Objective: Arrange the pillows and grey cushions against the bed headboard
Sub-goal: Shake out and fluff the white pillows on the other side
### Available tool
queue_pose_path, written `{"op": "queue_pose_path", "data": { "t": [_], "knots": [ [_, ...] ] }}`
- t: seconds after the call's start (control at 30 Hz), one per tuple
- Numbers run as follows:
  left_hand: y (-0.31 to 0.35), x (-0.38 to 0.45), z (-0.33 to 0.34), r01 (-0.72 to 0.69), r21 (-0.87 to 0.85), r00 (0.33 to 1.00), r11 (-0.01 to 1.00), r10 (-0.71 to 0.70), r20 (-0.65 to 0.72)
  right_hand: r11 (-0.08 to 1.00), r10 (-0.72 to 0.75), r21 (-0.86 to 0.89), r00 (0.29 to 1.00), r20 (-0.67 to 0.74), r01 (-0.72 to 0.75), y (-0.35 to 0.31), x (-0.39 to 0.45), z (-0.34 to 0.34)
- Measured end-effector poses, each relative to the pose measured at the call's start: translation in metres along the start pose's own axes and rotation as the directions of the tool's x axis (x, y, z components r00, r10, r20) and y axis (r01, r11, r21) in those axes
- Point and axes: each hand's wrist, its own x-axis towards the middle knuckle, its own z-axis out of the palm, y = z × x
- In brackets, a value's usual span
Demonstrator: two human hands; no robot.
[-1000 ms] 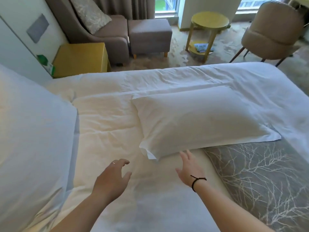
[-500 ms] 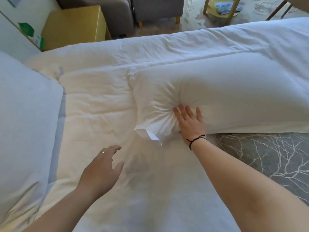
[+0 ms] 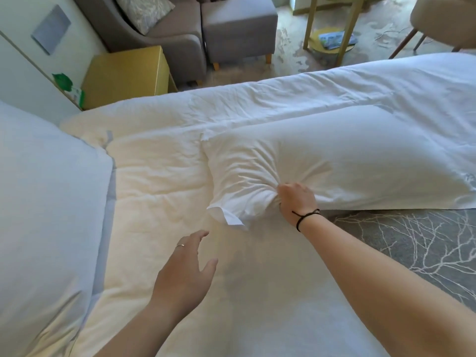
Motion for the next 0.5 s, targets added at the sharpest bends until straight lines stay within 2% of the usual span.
{"op": "queue_pose_path", "data": {
  "t": [0.07,0.13,0.23,0.3,0.37,0.43,0.5],
  "knots": [
    [0.007,-0.012,-0.009,-0.069,0.039,0.997,0.997,0.070,-0.024,0.999,-0.039,-0.004,0.999,0.006,0.039,-0.008,-0.006,-0.024],
    [0.014,-0.024,-0.025,-0.180,0.155,0.979,0.971,0.193,-0.073,0.995,-0.095,0.001,0.995,0.029,0.095,-0.028,-0.015,-0.055],
    [0.024,-0.033,-0.055,-0.354,0.392,0.882,0.849,0.442,-0.162,0.978,-0.210,0.011,0.974,0.083,0.210,-0.078,-0.038,-0.094],
    [0.028,-0.039,-0.077,-0.384,0.516,0.829,0.766,0.532,-0.172,0.955,-0.296,0.013,0.947,0.128,0.297,-0.120,-0.065,-0.116],
    [0.026,-0.046,-0.096,-0.357,0.623,0.842,0.696,0.528,-0.108,0.921,-0.389,0.065,0.905,0.173,0.384,-0.162,-0.095,-0.135],
    [0.017,-0.054,-0.108,-0.287,0.680,0.908,0.675,0.417,-0.031,0.873,-0.487,0.149,0.854,0.185,0.465,-0.196,-0.117,-0.145],
    [0.003,-0.059,-0.113,-0.203,0.689,0.958,0.696,0.287,-0.008,0.848,-0.523,0.212,0.831,0.190,0.486,-0.218,-0.130,-0.140]
  ]
}}
